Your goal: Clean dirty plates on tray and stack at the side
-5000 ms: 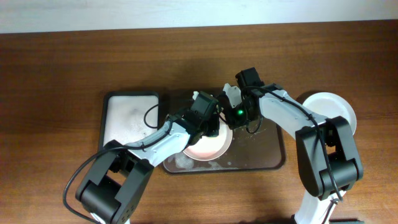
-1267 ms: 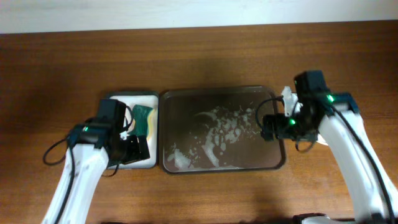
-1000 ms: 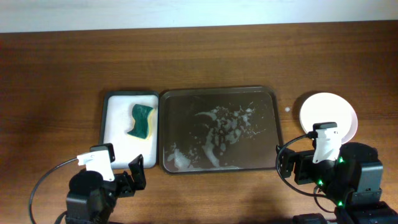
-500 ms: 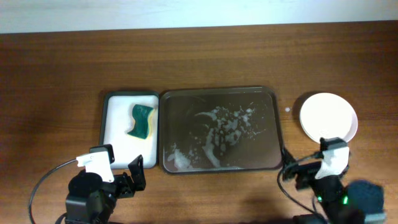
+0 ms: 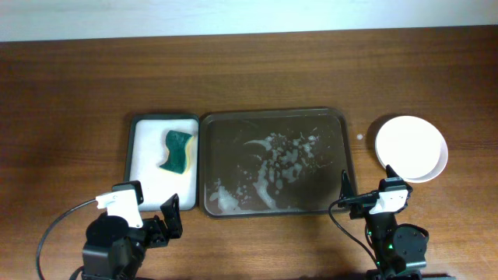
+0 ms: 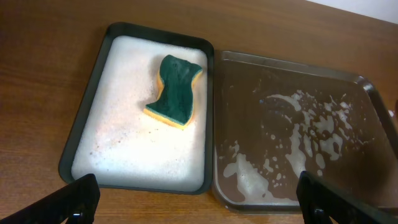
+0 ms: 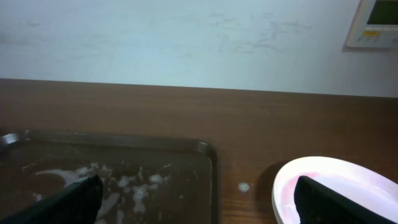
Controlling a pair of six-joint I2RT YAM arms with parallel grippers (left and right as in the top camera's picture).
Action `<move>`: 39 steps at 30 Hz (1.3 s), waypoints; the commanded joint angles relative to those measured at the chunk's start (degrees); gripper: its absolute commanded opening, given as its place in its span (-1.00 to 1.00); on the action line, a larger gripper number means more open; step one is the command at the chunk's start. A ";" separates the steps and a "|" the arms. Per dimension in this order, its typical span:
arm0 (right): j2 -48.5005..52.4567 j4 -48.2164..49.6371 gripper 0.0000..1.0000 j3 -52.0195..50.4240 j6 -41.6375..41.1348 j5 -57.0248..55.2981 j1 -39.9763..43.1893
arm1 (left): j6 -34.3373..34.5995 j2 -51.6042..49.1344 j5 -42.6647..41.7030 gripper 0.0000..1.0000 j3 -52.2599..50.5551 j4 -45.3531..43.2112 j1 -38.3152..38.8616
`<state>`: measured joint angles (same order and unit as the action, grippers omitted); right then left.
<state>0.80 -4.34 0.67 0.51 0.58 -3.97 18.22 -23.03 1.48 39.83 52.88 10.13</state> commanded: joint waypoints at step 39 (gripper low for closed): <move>-0.59 -0.35 0.97 -0.35 0.35 -1.11 -0.57 | -15.26 22.73 -3.67 0.99 -39.34 -48.30 -8.07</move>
<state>0.58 -4.34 0.67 0.51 -0.01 -4.03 4.03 -0.62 -1.17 0.80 4.51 2.44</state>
